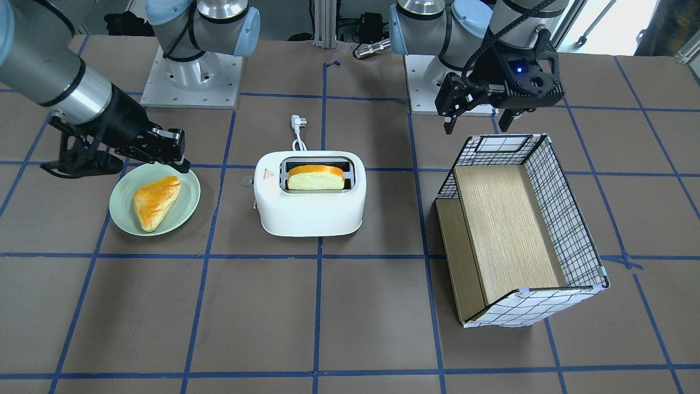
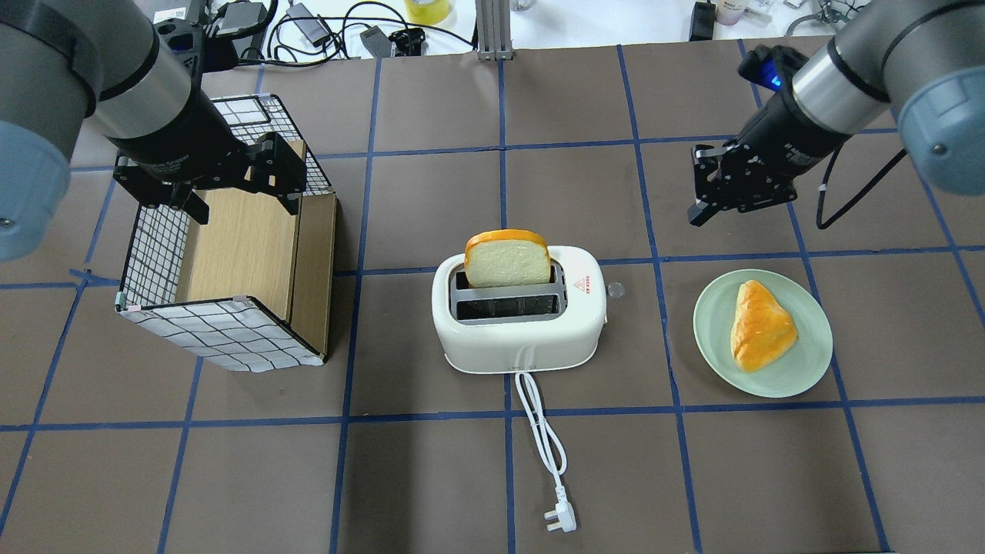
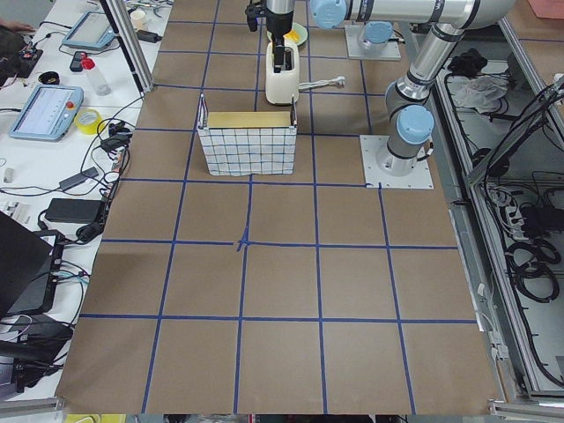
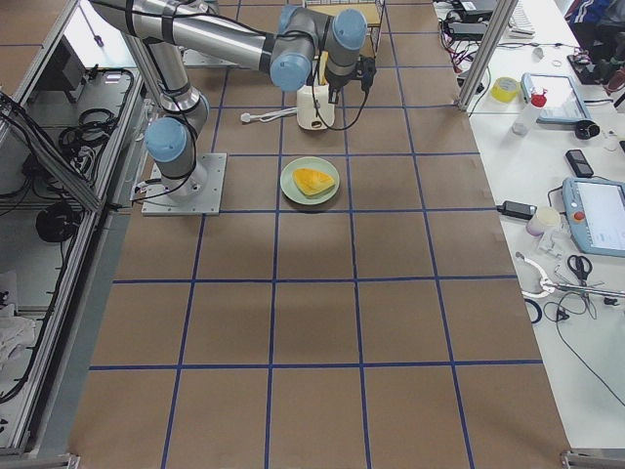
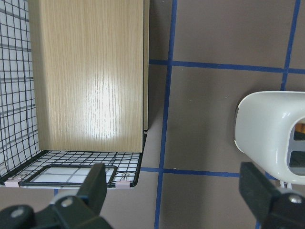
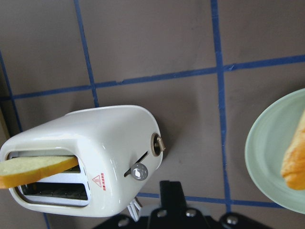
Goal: Press toaster with right arm
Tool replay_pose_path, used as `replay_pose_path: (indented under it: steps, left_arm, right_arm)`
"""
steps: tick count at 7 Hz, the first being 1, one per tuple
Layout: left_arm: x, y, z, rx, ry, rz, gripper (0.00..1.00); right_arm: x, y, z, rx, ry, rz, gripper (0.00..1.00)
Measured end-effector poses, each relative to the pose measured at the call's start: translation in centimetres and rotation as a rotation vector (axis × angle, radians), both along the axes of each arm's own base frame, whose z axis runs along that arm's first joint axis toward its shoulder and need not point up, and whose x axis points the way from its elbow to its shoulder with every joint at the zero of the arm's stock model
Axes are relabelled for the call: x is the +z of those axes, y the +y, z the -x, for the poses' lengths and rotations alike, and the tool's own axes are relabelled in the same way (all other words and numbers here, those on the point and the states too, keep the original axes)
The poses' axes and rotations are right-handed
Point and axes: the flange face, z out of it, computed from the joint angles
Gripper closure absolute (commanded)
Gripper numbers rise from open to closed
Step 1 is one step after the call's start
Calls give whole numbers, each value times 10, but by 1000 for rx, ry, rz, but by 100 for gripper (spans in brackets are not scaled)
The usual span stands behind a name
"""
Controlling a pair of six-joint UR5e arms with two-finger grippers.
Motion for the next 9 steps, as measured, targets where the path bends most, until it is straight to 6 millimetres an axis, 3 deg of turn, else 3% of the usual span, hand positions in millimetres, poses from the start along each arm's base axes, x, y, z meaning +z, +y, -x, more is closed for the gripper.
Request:
replay_pose_path:
  steps: [1, 2, 3, 4, 5, 9]
  left_arm:
    - [0, 0, 0, 0, 0, 0, 0]
    - [0, 0, 0, 0, 0, 0, 0]
    - [0, 0, 0, 0, 1, 0, 0]
    - [0, 0, 0, 0, 1, 0, 0]
    - [0, 0, 0, 0, 1, 0, 0]
    - [0, 0, 0, 0, 0, 0, 0]
  right_arm:
    - [37, -3, -14, 26, 122, 12, 100]
    - [60, -2, -31, 54, 218, 28, 98]
    - [75, 1, -46, 72, 268, 48, 82]
    - [82, 3, -54, 81, 290, 67, 31]
    - [85, 2, -57, 86, 311, 92, 0]
    - [91, -7, -58, 80, 334, 186, 0]
